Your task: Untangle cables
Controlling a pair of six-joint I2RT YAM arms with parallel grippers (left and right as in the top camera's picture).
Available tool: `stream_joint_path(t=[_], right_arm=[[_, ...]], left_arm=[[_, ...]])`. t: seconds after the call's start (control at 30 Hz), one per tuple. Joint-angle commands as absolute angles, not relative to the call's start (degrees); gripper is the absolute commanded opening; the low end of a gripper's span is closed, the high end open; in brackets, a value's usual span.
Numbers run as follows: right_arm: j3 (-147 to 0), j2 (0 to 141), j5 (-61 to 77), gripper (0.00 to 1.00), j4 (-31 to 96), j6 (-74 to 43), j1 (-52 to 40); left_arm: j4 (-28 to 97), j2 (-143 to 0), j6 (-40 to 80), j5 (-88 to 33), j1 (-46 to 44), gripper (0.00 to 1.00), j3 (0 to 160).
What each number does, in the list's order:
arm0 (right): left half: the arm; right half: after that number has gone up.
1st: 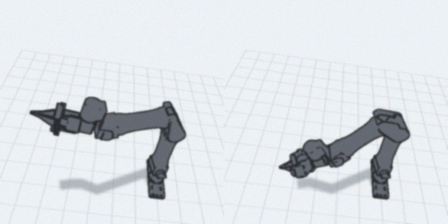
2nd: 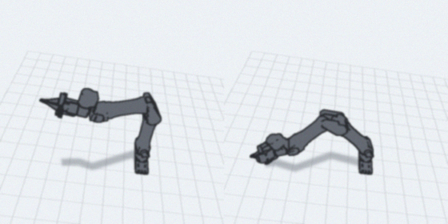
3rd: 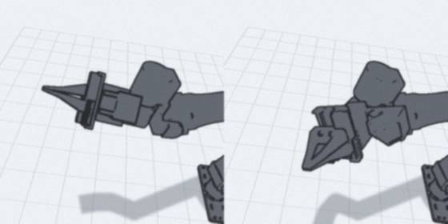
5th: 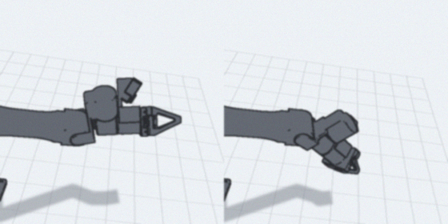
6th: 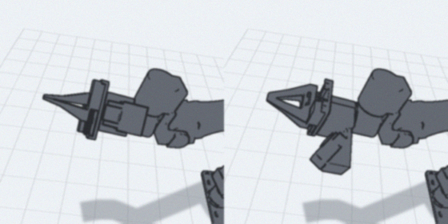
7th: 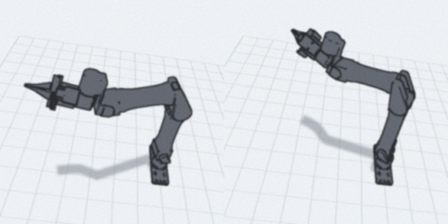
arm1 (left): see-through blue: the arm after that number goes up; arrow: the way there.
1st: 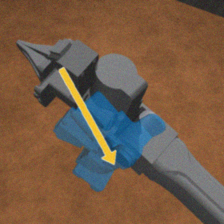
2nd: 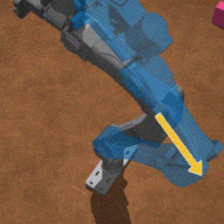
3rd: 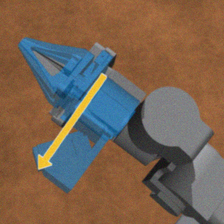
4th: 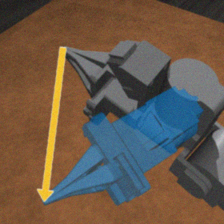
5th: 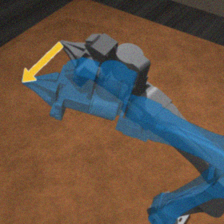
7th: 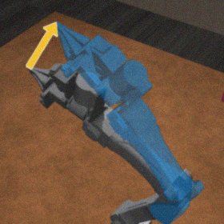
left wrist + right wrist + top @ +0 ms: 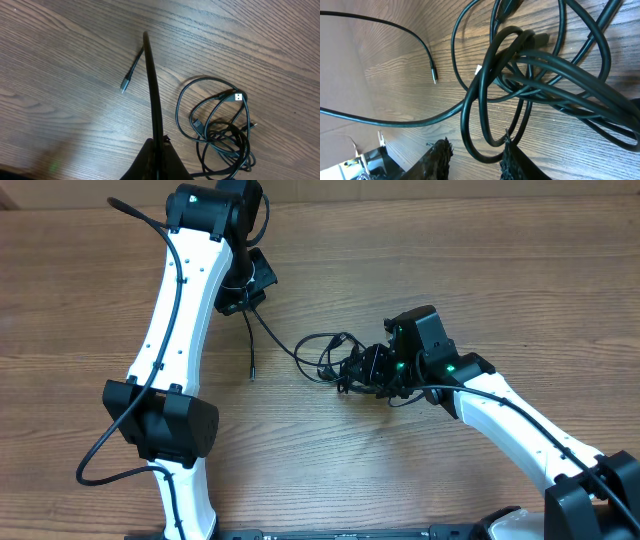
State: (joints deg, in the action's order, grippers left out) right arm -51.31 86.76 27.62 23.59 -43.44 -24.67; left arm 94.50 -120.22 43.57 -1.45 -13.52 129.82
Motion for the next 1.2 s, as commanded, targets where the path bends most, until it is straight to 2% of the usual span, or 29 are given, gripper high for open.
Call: stream_joint_path(t=[0.0,0.23,0.6,0.73,1.03,1.17], right_arm=[[-51.4,86.9,27.0,0.34,23.2,-43.0,-24.4],[-51.4,86.9,23.4,0.29,23.3,-43.3,-26.0],[-51.4,86.9,21.3,0.28,22.2,-43.2,-27.0],[-51.4,86.9,19.3,0.19,23.2,-43.2,-27.0],[-51.4,86.9,16.9,0.17,24.6,-43.2,-27.0],[-51.4,86.9,13.7,0.10,25.9,-43.2,-27.0]], left_arm=[[94.5,-119.7,44.4,-1.6,-13.6,0.04,129.6],[94.0,-119.7,39.9,-4.6,-14.1,0.04,129.6],[93.7,-119.7,34.7,-5.0,-16.8,0.04,129.6],[92.9,-119.7,34.7,-5.0,-17.3,0.04,129.6],[92.7,-119.7,34.7,-5.0,-17.4,0.04,129.6],[92.8,-119.7,34.7,-5.0,-17.4,0.04,129.6]])
